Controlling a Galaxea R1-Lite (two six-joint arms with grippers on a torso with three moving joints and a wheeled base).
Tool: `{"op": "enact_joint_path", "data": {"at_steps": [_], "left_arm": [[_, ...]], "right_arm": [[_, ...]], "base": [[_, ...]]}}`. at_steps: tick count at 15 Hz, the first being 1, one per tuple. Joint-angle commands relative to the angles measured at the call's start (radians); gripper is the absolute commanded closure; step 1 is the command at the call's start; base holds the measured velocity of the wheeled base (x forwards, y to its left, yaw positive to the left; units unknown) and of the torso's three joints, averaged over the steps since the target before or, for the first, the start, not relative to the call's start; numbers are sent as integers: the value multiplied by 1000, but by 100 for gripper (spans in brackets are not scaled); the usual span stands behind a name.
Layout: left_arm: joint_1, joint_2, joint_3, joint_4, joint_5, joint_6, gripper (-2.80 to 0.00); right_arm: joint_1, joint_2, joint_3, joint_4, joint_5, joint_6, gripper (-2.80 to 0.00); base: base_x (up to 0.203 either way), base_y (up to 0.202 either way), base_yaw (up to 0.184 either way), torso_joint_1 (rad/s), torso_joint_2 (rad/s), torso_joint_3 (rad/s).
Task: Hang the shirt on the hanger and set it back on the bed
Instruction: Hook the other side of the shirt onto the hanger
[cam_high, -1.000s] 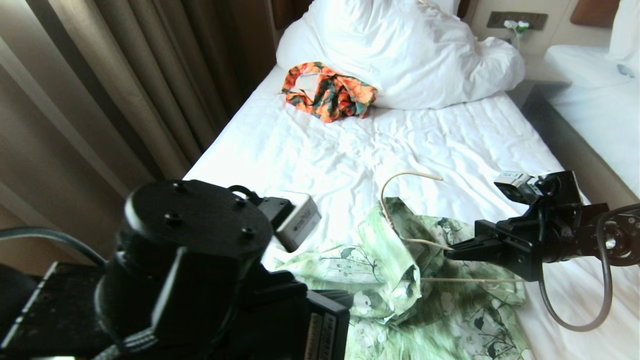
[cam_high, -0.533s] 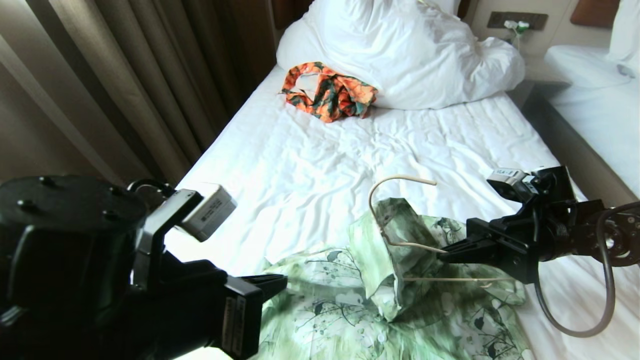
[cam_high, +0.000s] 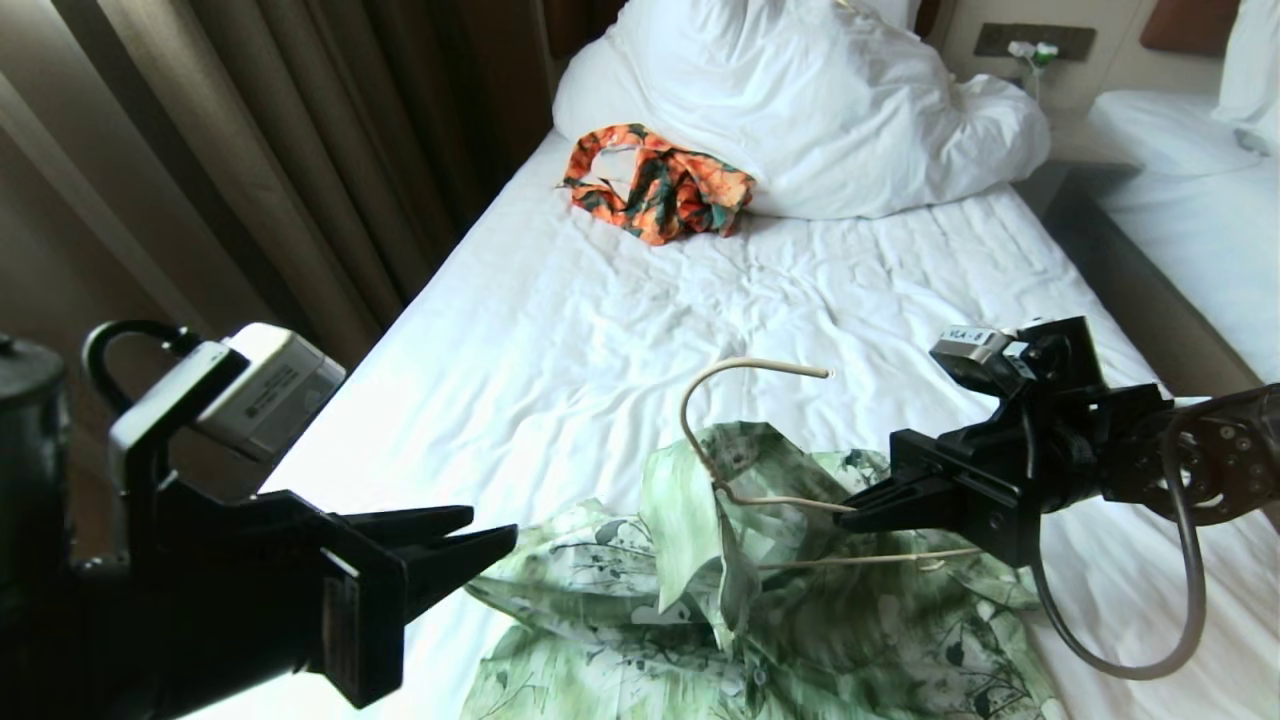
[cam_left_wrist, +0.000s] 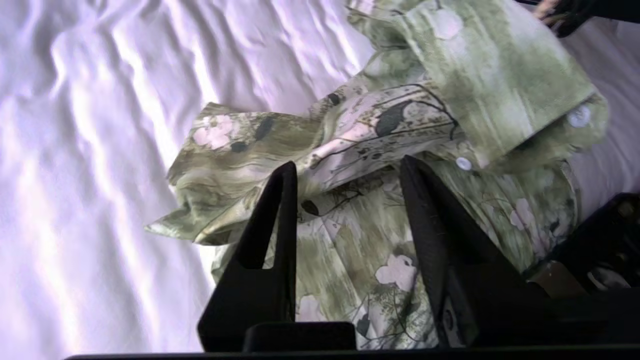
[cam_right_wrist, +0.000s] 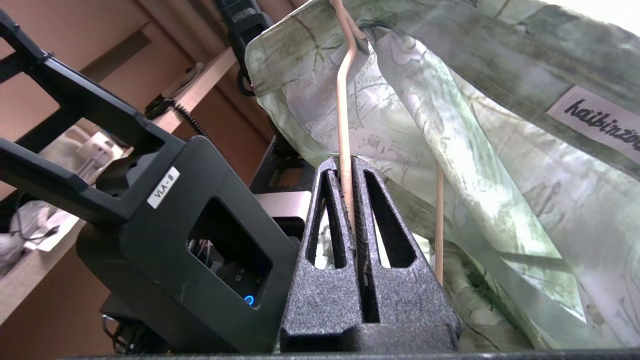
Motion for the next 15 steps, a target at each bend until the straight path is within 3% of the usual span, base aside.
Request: {"op": "enact_joint_path", "data": {"at_steps": [1, 3, 6, 11, 15], "left_arm": [[7, -32, 23, 0, -75, 7, -280], [9, -15, 45, -26, -118, 10, -280], [30, 101, 67, -199, -132, 18, -280], [100, 237, 113, -390, -234, 94, -280], [110, 302, 137, -502, -298, 141, -280]], "right_arm": [[18, 8, -6, -1, 9, 1, 0], [22, 13, -4, -1, 9, 1, 0], [17, 11, -6, -2, 9, 1, 0], [17, 1, -6, -1, 9, 13, 0], [14, -2, -12, -3, 9, 13, 0]], "base": [[0, 0, 0, 0, 0, 0], [0, 0, 0, 0, 0, 0], [0, 0, 0, 0, 0, 0], [0, 0, 0, 0, 0, 0], [0, 0, 0, 0, 0, 0]]}}
